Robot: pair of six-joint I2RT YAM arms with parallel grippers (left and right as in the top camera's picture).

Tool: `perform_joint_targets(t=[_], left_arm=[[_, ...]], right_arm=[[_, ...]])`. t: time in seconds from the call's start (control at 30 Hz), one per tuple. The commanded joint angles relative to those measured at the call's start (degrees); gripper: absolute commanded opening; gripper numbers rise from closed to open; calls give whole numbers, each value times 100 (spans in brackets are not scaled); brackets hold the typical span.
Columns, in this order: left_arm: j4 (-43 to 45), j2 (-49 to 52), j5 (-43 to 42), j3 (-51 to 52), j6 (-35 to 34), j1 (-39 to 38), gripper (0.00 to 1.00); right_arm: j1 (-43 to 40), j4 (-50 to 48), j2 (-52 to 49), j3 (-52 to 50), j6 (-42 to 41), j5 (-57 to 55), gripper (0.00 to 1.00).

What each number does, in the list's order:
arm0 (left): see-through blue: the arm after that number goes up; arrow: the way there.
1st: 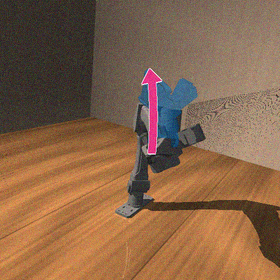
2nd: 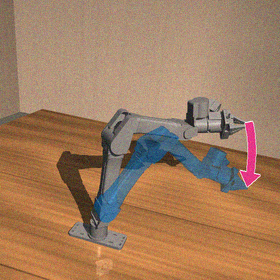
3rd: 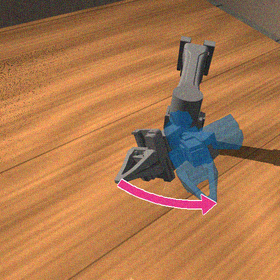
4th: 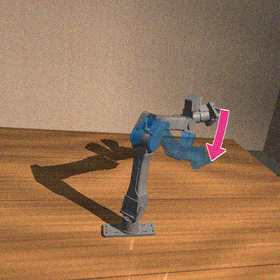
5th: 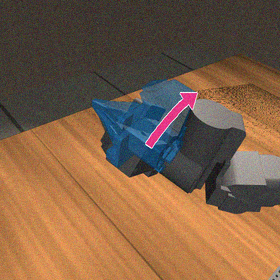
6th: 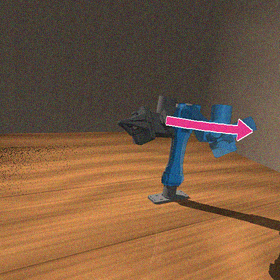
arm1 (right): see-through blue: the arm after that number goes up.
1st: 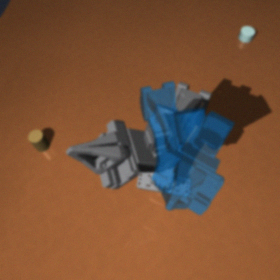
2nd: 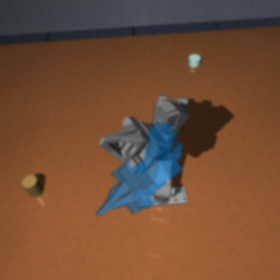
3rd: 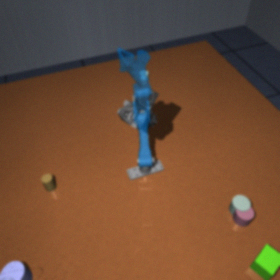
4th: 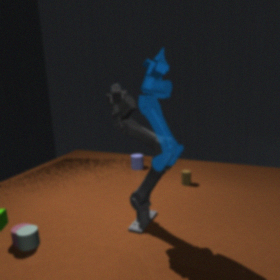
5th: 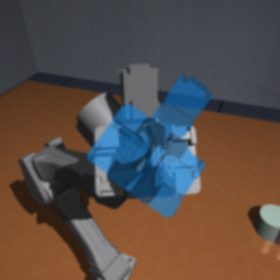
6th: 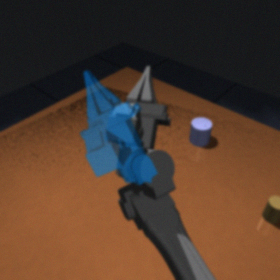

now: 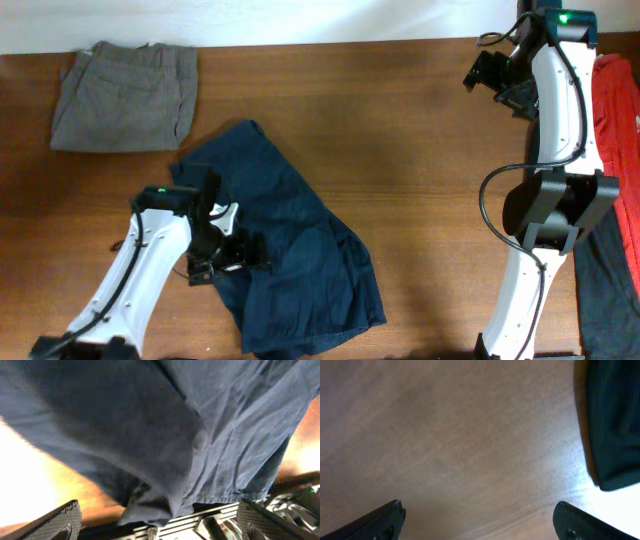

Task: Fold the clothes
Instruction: 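Reach the right gripper to the shorts' lower right leg hem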

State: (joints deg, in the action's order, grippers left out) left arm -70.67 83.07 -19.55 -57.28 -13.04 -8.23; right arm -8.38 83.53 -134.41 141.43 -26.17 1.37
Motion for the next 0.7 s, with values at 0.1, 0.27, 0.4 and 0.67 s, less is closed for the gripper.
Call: perform_joint_targets(t=[0.1, 0.27, 0.4, 0.67], left_arm=[[-245, -767, 741, -472, -17, -2, 99], [-199, -1119, 743, -472, -15, -2, 99], [-186, -1174, 946, -472, -15, -2, 99], [-31, -1174, 1152, -472, -15, -2, 99]], right_arm=[[0, 232, 219, 68, -17, 256, 99], [70, 1180, 262, 68, 192, 472, 99], [282, 1384, 636, -164, 603, 542, 99], [1084, 1384, 1991, -584, 498, 352, 99]])
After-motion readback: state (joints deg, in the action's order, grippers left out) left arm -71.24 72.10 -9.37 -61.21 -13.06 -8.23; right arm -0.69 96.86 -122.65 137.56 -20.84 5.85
